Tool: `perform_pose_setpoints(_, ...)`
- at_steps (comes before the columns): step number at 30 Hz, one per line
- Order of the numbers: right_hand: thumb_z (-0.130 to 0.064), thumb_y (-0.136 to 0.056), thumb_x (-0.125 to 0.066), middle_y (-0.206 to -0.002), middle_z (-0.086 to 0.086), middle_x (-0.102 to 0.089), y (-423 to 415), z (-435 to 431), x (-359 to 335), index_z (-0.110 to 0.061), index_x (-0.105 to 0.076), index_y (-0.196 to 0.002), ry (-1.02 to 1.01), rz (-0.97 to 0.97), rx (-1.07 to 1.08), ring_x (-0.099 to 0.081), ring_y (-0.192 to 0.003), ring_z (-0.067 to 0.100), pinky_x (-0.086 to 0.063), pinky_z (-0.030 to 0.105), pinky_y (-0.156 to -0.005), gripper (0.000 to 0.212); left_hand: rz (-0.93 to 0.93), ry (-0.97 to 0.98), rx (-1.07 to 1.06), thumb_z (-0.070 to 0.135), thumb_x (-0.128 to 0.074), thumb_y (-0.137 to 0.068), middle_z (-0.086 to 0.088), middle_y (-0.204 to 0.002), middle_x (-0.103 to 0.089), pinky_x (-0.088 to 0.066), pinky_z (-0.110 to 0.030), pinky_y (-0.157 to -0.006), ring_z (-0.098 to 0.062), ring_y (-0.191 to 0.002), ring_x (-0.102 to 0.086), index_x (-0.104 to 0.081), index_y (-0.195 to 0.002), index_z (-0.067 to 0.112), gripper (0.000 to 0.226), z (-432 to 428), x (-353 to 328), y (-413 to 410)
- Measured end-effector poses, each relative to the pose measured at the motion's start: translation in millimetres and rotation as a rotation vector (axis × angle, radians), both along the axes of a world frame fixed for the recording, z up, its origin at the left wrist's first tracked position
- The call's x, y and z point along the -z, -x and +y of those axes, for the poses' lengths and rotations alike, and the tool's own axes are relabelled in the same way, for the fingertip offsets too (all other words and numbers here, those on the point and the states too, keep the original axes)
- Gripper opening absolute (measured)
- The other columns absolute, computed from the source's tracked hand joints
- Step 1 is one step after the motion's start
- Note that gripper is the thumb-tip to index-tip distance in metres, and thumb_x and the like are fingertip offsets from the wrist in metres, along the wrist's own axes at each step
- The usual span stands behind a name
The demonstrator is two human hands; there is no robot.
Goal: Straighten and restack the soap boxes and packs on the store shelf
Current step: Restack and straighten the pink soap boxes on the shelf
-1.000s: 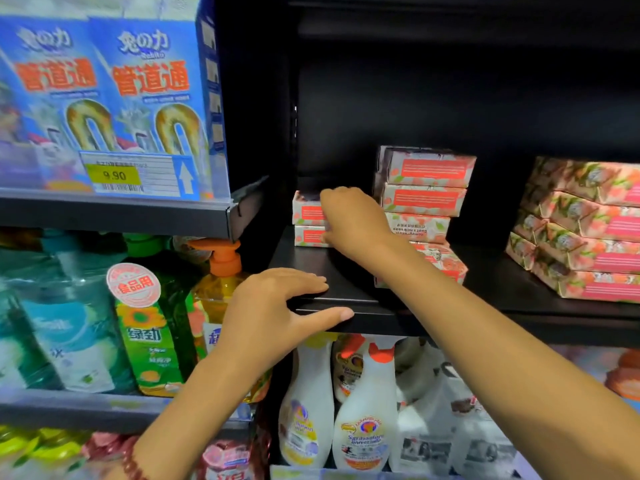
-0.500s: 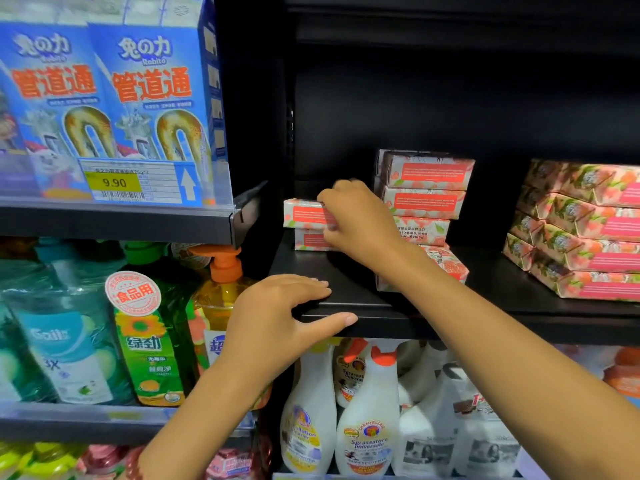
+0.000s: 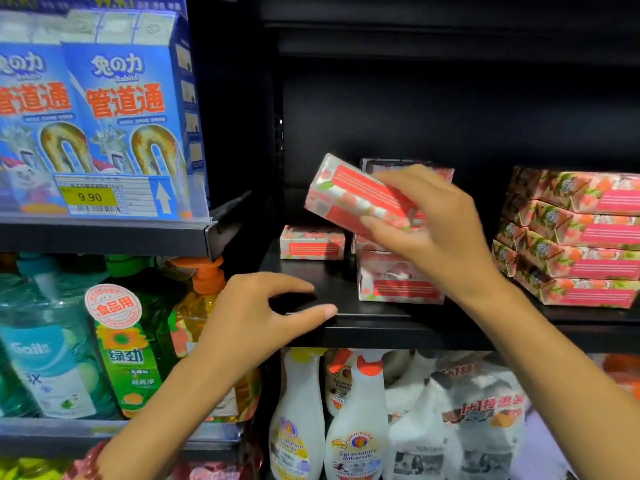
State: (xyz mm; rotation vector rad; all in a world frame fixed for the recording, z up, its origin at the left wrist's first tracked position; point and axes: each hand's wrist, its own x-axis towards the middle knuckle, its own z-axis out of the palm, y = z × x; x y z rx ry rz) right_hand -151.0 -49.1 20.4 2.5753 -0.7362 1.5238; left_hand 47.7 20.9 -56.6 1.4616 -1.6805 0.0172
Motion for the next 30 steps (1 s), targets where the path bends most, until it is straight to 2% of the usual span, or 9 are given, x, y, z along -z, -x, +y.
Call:
perform_pose_setpoints(3, -0.028, -0.080, -0.065, -0.107, -0.008, -0.054, 31.6, 5.0, 2.7, -0.009, -0.059, -0.118, 0.013, -0.013, 0.041, -0.049, -0.100, 0.000, -0.038, 0.007, -0.084, 0.043, -0.055, 0.073, 0.004, 0.055, -0.071, -0.067, 0.033, -0.093, -0.060, -0.042, -0.001, -0.078, 0.013, -0.094, -0.057, -0.071, -0.104, 0.033, 0.043, -16.9, -14.0, 2.4)
perform_pose_setpoints(6, -0.030, -0.080, -0.063, -0.105, -0.008, -0.053, 57.2, 8.1, 10.7, -0.008, -0.059, -0.118, 0.005, 0.008, 0.104, -0.047, -0.097, -0.002, -0.037, 0.003, -0.081, 0.044, -0.169, 0.093, -0.044, 0.039, -0.076, -0.073, 0.015, -0.109, -0.065, -0.039, -0.009, -0.087, 0.001, -0.104, -0.056, -0.067, -0.116, 0.023, 0.047, -44.8, -26.1, 3.4)
perform_pose_setpoints(9, -0.028, -0.080, -0.063, -0.101, -0.008, -0.054, 76.6, 8.6, 17.3, -0.009, -0.060, -0.117, -0.013, 0.000, 0.147, -0.046, -0.091, -0.004, -0.034, 0.001, -0.078, 0.042, -0.332, -0.044, -0.081, 0.037, -0.072, -0.079, 0.002, -0.130, -0.058, -0.038, -0.027, -0.098, -0.015, -0.120, -0.052, -0.054, -0.131, 0.020, 0.057, -74.0, -30.9, 0.0)
perform_pose_setpoints(13, -0.029, -0.079, -0.063, -0.100, -0.008, -0.055, 93.4, 6.5, 25.1, -0.010, -0.060, -0.115, -0.033, -0.051, 0.155, -0.047, -0.092, -0.013, -0.033, -0.001, -0.077, 0.041, -0.486, -0.154, -0.107, 0.043, -0.066, -0.083, 0.002, -0.132, -0.054, -0.040, -0.031, -0.097, -0.016, -0.120, -0.049, -0.048, -0.136, 0.023, 0.060, -91.0, -29.2, -1.6)
perform_pose_setpoints(15, -0.031, -0.079, -0.063, -0.101, -0.009, -0.055, 97.0, 5.2, 29.7, -0.011, -0.059, -0.116, -0.040, -0.063, 0.153, -0.046, -0.095, -0.017, -0.034, -0.001, -0.077, 0.042, -0.488, -0.127, -0.114, 0.045, -0.067, -0.081, 0.003, -0.127, -0.057, -0.041, -0.029, -0.094, -0.015, -0.116, -0.051, -0.052, -0.132, 0.024, 0.057, -90.2, -28.0, -2.5)
perform_pose_setpoints(21, -0.033, -0.079, -0.062, -0.105, -0.009, -0.054, 97.5, 1.6, 38.1, -0.014, -0.057, -0.118, -0.043, -0.061, 0.137, -0.047, -0.096, -0.013, -0.036, -0.001, -0.077, 0.044, -0.344, -0.028, -0.097, 0.060, -0.074, -0.061, 0.013, -0.109, -0.058, -0.036, -0.022, -0.080, -0.007, -0.102, -0.049, -0.062, -0.112, 0.032, 0.060, -67.7, -23.8, -1.9)
perform_pose_setpoints(25, -0.033, -0.079, -0.062, -0.106, -0.009, -0.053, 95.3, 0.0, 38.0, -0.014, -0.056, -0.119, -0.025, -0.060, 0.127, -0.044, -0.101, -0.018, -0.035, -0.001, -0.079, 0.045, -0.292, -0.143, -0.147, 0.066, -0.072, -0.057, 0.007, -0.124, -0.054, -0.038, -0.027, -0.090, -0.013, -0.116, -0.046, -0.051, -0.129, 0.029, 0.084, -64.0, -23.0, -0.1)
perform_pose_setpoints(27, -0.035, -0.079, -0.062, -0.106, -0.010, -0.053, 93.7, 0.0, 37.7, -0.016, -0.056, -0.119, -0.023, -0.057, 0.117, -0.045, -0.099, -0.016, -0.036, -0.001, -0.079, 0.044, -0.276, -0.189, -0.167, 0.062, -0.073, -0.062, 0.004, -0.125, -0.056, -0.038, -0.024, -0.085, -0.013, -0.112, -0.050, -0.050, -0.131, 0.024, 0.082, -64.5, -23.2, 1.1)
perform_pose_setpoints(30, -0.032, -0.080, -0.063, -0.105, -0.008, -0.054, 91.7, -0.6, 37.0, -0.012, -0.058, -0.118, -0.009, -0.037, 0.106, -0.047, -0.096, -0.005, -0.037, 0.002, -0.079, 0.043, -0.258, -0.137, -0.207, 0.058, -0.075, -0.063, 0.005, -0.117, -0.061, -0.037, -0.022, -0.078, -0.011, -0.105, -0.053, -0.056, -0.123, 0.023, 0.072, -56.2, -22.3, 3.4)
